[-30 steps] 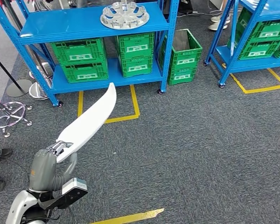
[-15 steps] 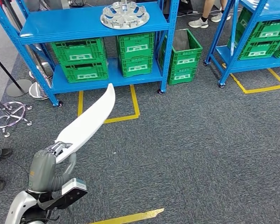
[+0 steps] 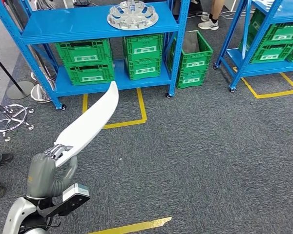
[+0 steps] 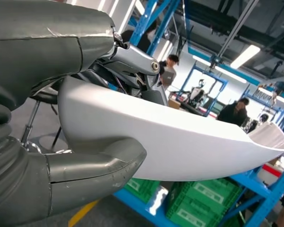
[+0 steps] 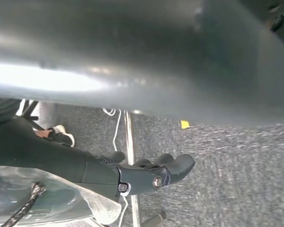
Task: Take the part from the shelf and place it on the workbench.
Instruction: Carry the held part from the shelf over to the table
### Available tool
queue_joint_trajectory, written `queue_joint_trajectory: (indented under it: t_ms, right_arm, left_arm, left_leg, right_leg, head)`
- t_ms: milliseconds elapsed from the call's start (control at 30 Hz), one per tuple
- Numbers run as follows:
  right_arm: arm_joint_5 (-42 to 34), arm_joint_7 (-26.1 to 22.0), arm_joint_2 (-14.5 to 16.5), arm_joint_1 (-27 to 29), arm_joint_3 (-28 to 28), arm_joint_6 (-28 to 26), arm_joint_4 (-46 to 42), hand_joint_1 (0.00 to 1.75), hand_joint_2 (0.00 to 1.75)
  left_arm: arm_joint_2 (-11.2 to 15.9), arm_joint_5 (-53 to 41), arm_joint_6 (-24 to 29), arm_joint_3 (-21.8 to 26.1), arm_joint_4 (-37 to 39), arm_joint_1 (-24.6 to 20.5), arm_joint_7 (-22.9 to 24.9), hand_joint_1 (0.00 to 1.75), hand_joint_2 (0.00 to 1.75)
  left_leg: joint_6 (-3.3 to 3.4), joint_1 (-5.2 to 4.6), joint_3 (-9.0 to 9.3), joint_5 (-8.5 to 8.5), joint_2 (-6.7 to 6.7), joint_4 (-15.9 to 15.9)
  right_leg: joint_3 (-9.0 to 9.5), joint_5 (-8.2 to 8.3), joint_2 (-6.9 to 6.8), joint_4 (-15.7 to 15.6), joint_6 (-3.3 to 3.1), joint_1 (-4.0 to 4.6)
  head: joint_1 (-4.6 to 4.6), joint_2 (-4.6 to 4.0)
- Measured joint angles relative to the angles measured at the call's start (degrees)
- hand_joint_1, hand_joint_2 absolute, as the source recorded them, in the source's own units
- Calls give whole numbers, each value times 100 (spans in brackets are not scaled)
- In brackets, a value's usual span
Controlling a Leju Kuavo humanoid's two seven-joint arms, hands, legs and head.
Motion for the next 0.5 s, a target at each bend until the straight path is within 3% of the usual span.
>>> queue_joint_trajectory:
  t_ms: [100, 133, 167, 233, 267, 333, 367, 433, 500]
  right_arm:
    - [2, -1, 0, 1, 13, -4, -6, 0, 0]
    - [2, -1, 0, 3, 14, -5, -6, 0, 0]
    - [2, -1, 0, 5, 15, -7, -6, 0, 0]
    - [2, -1, 0, 4, 17, -13, -6, 0, 0]
    - [2, -1, 1, -1, 20, -20, -4, 0, 0]
    - [1, 1, 3, -7, 28, -40, 0, 0, 0]
    - [1, 4, 4, -10, 32, -52, 2, 0, 0]
    - [1, 8, 7, -7, 37, -67, 2, 0, 0]
    - [-1, 7, 14, -10, 42, -61, 1, 0, 0]
  left_arm:
    - [-2, -15, -4, 5, -7, -30, 4, 175, 175]
    - [-3, -20, -4, 5, -7, -29, 6, 175, 175]
    - [-4, -25, -5, 4, -7, -29, 7, 175, 175]
    - [-5, -33, -5, 4, -7, -33, 7, 175, 175]
    - [-7, -36, -6, 4, -7, -37, 7, 175, 175]
    - [-8, -43, -13, 2, -8, -59, 11, 175, 175]
    - [-9, -44, -17, 0, -9, -68, 15, 175, 175]
    - [-10, -45, -24, -3, -11, -75, 25, 175, 175]
    - [-9, -48, -29, -4, -11, -78, 35, 175, 175]
  left_leg:
    - [23, 12, -52, 56, -72, -22]
    - [15, 12, -71, 65, -107, -15]
    - [6, 14, -86, 72, -149, -5]
    - [-27, 25, -106, 76, -255, 34]
    - [-57, 24, -124, 72, -310, 64]
    - [-131, 23, -181, 69, -423, 134]
    - [-171, 25, -211, 81, -480, 151]
    - [-243, 50, -262, 113, -578, 166]
    - [-302, 49, -376, -28, -431, 385]
  right_leg:
    - [-518, -555, 25, 1088, 34, -20]
    - [-639, -618, 26, 1349, 42, -26]
    - [-660, -567, 29, 1399, 46, -29]
    - [-367, -193, 101, 836, 46, -46]
    - [-160, -51, 241, 433, 45, -63]
    - [95, 68, 462, -87, 19, -85]
    - [120, 40, 501, -136, -7, -81]
    - [136, 74, 364, -135, -83, -70]
    - [142, 110, 218, -147, -153, -78]
  head:
    - [3, 0]
    - [1, 0]
    - [1, 0]
    - [2, 0]
    - [2, 0]
    - [-5, 1]
    - [-9, 1]
    - [-10, 0]
    - [-40, 0]
